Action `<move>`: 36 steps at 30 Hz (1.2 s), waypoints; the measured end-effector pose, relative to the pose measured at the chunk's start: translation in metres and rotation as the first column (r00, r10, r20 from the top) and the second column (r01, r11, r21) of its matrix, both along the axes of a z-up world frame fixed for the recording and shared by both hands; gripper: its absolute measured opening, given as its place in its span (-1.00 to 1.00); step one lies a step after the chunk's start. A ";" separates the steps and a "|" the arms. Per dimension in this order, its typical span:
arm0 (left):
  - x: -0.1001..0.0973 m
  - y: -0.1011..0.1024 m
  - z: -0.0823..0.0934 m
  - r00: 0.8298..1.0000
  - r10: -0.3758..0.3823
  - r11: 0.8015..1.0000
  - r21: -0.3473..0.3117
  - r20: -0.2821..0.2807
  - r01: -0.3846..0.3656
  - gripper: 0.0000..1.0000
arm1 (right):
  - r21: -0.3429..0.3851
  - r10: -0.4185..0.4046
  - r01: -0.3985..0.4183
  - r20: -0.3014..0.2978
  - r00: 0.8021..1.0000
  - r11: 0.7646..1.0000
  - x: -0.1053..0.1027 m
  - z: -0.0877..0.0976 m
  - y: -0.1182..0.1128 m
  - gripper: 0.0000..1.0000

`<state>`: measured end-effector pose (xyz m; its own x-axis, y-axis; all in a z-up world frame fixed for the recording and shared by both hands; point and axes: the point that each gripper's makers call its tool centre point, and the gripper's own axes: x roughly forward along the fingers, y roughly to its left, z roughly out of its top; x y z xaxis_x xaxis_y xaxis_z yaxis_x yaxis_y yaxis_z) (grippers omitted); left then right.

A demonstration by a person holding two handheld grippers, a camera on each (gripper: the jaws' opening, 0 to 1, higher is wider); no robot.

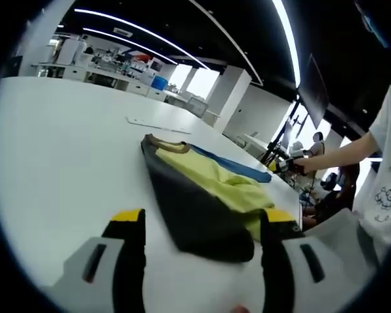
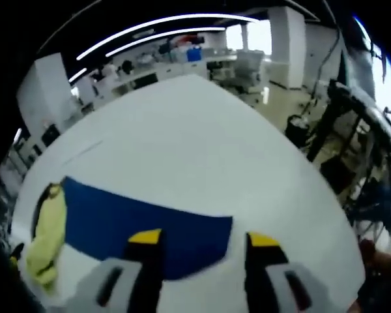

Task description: Fold the garment on the visible template until the final outline fits inside the template.

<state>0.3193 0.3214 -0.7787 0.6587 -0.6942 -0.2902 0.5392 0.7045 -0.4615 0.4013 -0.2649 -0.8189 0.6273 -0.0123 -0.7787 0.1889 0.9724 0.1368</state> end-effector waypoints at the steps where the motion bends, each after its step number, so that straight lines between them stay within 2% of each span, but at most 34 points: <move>1: 0.000 -0.001 0.000 1.000 -0.001 1.000 0.001 0.000 0.001 0.37 | 0.010 -0.005 0.006 -0.008 1.000 1.000 -0.002 -0.005 -0.001 -0.06; 4: 0.001 -0.001 0.001 1.000 0.001 1.000 -0.001 -0.001 -0.001 0.37 | 0.032 -0.019 0.019 -0.025 1.000 0.999 -0.007 -0.014 0.000 -0.11; 7: 0.001 0.000 0.001 1.000 0.003 1.000 0.000 -0.003 -0.003 0.37 | 0.060 -0.040 0.040 -0.015 0.999 0.997 -0.007 -0.018 0.001 -0.25; 10: 0.000 -0.001 0.002 1.000 0.003 1.000 0.002 0.000 -0.003 0.37 | 0.075 -0.054 0.054 -0.008 0.999 0.996 -0.007 -0.017 0.004 -0.63; 11: 0.000 -0.001 0.003 1.000 0.003 1.000 0.001 0.001 -0.003 0.37 | 0.075 -0.054 0.054 -0.003 0.999 0.996 -0.006 -0.015 0.004 -0.86; 12: 0.000 -0.001 0.003 1.000 0.004 1.000 0.001 0.002 -0.004 0.37 | 0.075 -0.049 0.049 -0.001 0.999 0.996 -0.006 -0.014 0.005 -1.00; 16: 0.000 -0.002 0.007 1.000 0.005 1.000 0.000 0.008 -0.005 0.37 | 0.086 -0.049 0.048 0.010 0.999 0.995 0.003 -0.007 0.010 -1.00; 18: 0.000 -0.002 0.008 1.000 0.006 1.000 -0.002 0.012 -0.006 0.37 | 0.068 -0.016 0.015 0.018 1.000 0.998 0.008 -0.003 0.013 -1.00; 23: -0.001 -0.002 0.011 1.000 0.004 1.000 -0.004 0.019 -0.004 0.37 | 0.087 0.036 -0.040 0.049 0.998 0.995 0.020 0.007 0.040 -1.00; 26: -0.002 0.000 0.011 1.000 0.004 1.000 -0.005 0.021 -0.003 0.37 | 0.085 0.066 -0.069 0.036 0.997 0.994 0.023 0.006 0.049 -0.97; 29: -0.002 0.004 0.012 1.000 0.008 1.000 -0.007 0.026 -0.008 0.37 | 0.096 0.074 -0.077 0.034 0.997 0.992 0.024 0.004 0.050 -1.00; 31: -0.003 0.007 0.013 0.999 0.014 1.000 -0.008 0.029 -0.014 0.37 | 0.103 0.067 -0.072 0.051 0.996 0.992 0.025 0.007 0.049 -0.93; 34: -0.004 0.009 0.014 0.999 0.020 1.000 -0.010 0.029 -0.020 0.37 | 0.084 0.062 -0.065 0.040 0.997 0.994 0.022 0.007 0.042 -0.91; 36: -0.004 0.009 0.015 0.999 0.023 1.000 -0.009 0.032 -0.023 0.37 | 0.074 0.048 -0.051 0.045 0.998 0.996 0.019 0.008 0.036 -0.82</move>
<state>0.3152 0.3302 -0.7637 0.6832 -0.6810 -0.2633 0.5373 0.7131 -0.4502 0.4206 -0.2288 -0.8114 0.6591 0.0770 -0.7481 0.1331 0.9671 0.2168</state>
